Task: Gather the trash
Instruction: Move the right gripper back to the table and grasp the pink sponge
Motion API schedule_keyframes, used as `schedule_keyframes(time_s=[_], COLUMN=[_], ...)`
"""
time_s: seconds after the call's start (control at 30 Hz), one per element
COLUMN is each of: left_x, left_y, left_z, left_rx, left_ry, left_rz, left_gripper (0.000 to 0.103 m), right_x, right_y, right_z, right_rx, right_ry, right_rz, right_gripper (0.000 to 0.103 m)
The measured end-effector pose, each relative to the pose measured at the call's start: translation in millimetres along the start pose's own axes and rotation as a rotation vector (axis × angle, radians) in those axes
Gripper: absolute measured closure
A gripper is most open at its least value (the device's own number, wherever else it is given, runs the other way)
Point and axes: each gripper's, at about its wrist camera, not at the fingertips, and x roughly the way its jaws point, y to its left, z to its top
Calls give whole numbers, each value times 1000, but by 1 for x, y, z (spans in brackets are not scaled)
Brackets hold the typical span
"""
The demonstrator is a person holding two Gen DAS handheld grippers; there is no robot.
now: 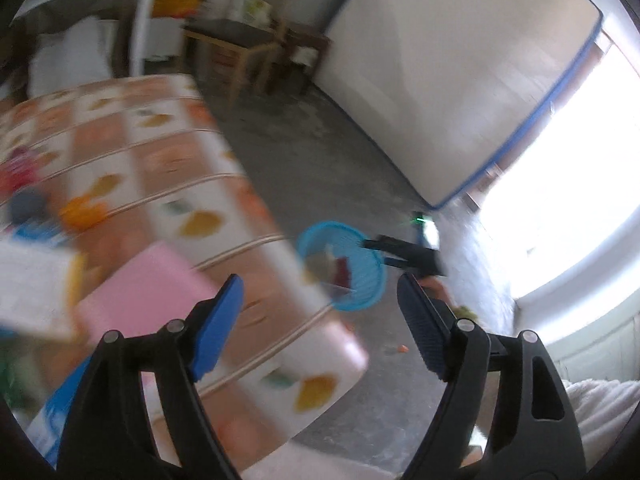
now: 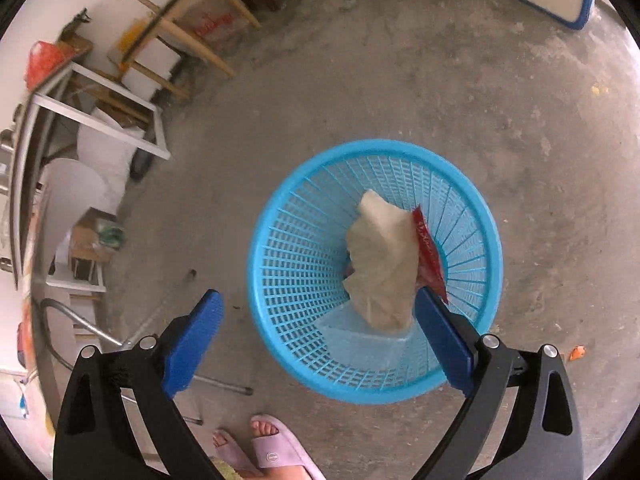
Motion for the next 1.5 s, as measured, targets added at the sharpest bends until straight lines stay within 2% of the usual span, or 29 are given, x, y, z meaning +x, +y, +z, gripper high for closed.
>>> schedule_keyframes(time_s=[0.17,0.3,0.4,0.6,0.7,0.83,0.9,1.03,1.1,1.2,1.4,1.5], left_x=[-64,-100,-124,-151,-166,-179,-183,-179,-175,-166,-147,-140], left_y=[38,58,72,100,115,130,134,140,142,143,143,144], left_z=[-38,-57,-77,-109,-126,-143,-152,-168,-174,-178,-178,-176], left_rx=[-54,-69,-82,-161,-198,-234,-243,-230,-225,-217,-198,-204], left_ry=[-125,-166,-186,-247,-280,-320,-334,-324,-314,-301,-283,-274], left_rz=[70,102,141,155,170,175,177,174,156,126,68,47], left_gripper=[25,22,21,20,20,20,20,20,20,20,20,20], right_x=[-59,-110,-149,-205,-227,-246,-248,-236,-225,-204,-155,-133], right_y=[15,40,70,164,230,302,328,371,386,404,412,413], right_z=[-30,-55,-77,-116,-138,-178,-196,-229,-241,-264,-294,-303], right_rx=[-72,-150,-240,-486,-612,-780,-865,-1023,-1095,-1246,-1544,-1652], right_ry=[-94,-171,-230,-327,-388,-467,-475,-406,-354,-292,-197,-192], right_rz=[39,59,39,-19,-40,-32,-4,137,160,139,16,-72], right_gripper=[9,9,6,6,6,6,6,6,6,6,7,7])
